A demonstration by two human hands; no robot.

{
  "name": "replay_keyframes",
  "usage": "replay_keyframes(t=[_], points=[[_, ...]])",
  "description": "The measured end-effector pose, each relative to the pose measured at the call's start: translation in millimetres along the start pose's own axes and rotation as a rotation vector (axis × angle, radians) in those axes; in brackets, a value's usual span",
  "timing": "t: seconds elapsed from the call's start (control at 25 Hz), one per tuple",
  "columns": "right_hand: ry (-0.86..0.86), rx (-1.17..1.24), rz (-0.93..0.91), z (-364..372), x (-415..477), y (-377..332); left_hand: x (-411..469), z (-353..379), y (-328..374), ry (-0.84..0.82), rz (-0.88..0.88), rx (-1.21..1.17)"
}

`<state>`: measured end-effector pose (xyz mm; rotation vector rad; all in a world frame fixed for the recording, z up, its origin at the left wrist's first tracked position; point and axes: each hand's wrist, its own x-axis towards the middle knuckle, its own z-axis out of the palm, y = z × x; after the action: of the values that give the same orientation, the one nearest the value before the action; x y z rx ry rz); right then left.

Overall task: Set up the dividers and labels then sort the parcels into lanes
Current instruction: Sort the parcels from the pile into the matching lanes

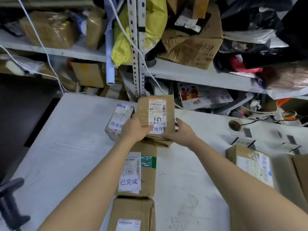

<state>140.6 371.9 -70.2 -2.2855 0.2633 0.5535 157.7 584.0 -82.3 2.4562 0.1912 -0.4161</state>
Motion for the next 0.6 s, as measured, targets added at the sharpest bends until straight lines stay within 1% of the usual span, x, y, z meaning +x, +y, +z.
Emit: replay_keyframes(t=[0.12,0.2,0.36,0.52,0.6], points=[[0.023,0.191,-0.011,8.2,2.2,1.6,0.3,5.7,-4.1,-0.012,-0.054,-0.214],[0.042,0.29,-0.005,9.9,1.1,2.5,-3.1,9.1,-1.6,0.01,-0.036,-0.259],[0.151,0.396,0.052,10.8,-12.7,6.8,-11.6,12.4,13.8,0.043,0.055,-0.234],[0.173,0.449,0.005,-15.0,-35.8,13.6,-29.3,9.6,40.8,0.124,0.128,-0.174],[0.179,0.462,-0.027,-38.1,-51.7,18.4,-42.4,9.6,61.0,0.131,0.157,-0.167]])
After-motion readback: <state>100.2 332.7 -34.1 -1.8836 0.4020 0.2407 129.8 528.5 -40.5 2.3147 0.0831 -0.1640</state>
